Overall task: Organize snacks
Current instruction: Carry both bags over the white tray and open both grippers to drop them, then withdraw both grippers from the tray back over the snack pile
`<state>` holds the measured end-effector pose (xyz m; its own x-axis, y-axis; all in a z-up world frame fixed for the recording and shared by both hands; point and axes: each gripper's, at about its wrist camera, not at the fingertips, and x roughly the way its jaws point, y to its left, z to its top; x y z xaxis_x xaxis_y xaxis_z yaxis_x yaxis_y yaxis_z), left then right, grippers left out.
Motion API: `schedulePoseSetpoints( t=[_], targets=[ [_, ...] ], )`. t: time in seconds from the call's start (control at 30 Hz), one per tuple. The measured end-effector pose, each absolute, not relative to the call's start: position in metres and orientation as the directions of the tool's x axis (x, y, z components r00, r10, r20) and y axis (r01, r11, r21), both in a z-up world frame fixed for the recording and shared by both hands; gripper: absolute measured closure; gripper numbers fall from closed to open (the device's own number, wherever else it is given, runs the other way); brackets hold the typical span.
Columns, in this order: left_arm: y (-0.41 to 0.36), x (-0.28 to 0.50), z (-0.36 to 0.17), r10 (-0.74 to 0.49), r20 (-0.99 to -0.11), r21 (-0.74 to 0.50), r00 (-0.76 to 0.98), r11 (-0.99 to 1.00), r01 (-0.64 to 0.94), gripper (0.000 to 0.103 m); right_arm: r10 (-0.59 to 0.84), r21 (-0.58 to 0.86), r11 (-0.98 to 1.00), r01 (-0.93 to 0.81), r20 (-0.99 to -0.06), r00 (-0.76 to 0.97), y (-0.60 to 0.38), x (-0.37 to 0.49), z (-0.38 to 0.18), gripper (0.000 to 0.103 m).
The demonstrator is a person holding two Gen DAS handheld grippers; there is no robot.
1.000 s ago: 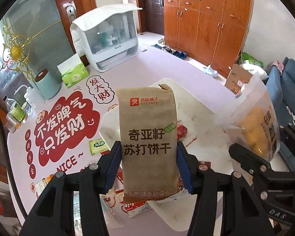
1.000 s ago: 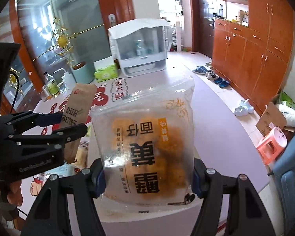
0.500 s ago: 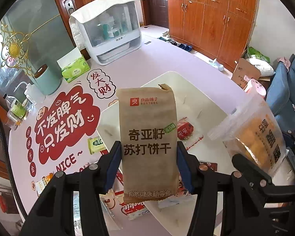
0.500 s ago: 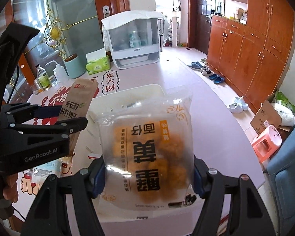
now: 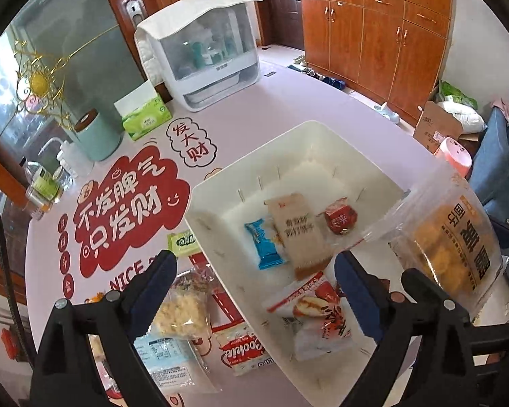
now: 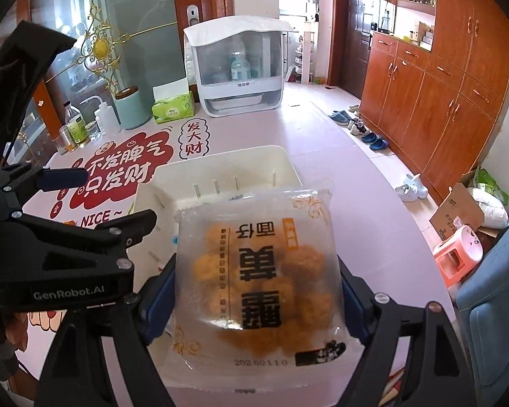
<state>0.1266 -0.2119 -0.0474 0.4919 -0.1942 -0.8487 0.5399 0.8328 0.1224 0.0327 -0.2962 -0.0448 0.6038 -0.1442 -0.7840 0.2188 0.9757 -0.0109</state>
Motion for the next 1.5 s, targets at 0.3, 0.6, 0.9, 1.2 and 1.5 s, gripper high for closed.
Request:
schedulePoseSetpoints(
  t=[0.3, 0.6, 0.9, 1.2, 1.5],
  targets=[
    [-0.203, 0.124, -0.046, -0.184, -0.846, 0.122, 0.5, 0.846, 0.518, 0.006, -0.135, -0.01, 0.979, 0.203, -0.777, 0.615, -0.294, 0.03, -0.044, 0.02],
    [-0.188, 0.121, -0.042, -0.178, -0.844, 0.104, 0.505, 0.871, 0.48, 0.006, -0.162, -0.055, 0.982, 0.181, -0.739, 0.654, -0.283, 0.029, -0.035, 0.01],
    [-0.178, 0.115, -0.041, -0.164, -0.845, 0.107, 0.51, 0.881, 0.461, 0.006, -0.154, -0.067, 0.985, 0.156, -0.737, 0.658, -0.275, 0.028, -0.032, 0.009],
    [-0.175, 0.106, -0.042, -0.157, -0.848, 0.107, 0.507, 0.885, 0.453, 0.006, -0.137, -0.06, 0.988, 0.139, -0.747, 0.651, -0.273, 0.022, -0.031, 0.009],
    [-0.166, 0.095, -0.04, -0.142, -0.847, 0.104, 0.513, 0.901, 0.421, 0.006, -0.109, -0.05, 0.993, 0.108, -0.748, 0.654, -0.267, 0.013, -0.031, 0.009]
  ],
)
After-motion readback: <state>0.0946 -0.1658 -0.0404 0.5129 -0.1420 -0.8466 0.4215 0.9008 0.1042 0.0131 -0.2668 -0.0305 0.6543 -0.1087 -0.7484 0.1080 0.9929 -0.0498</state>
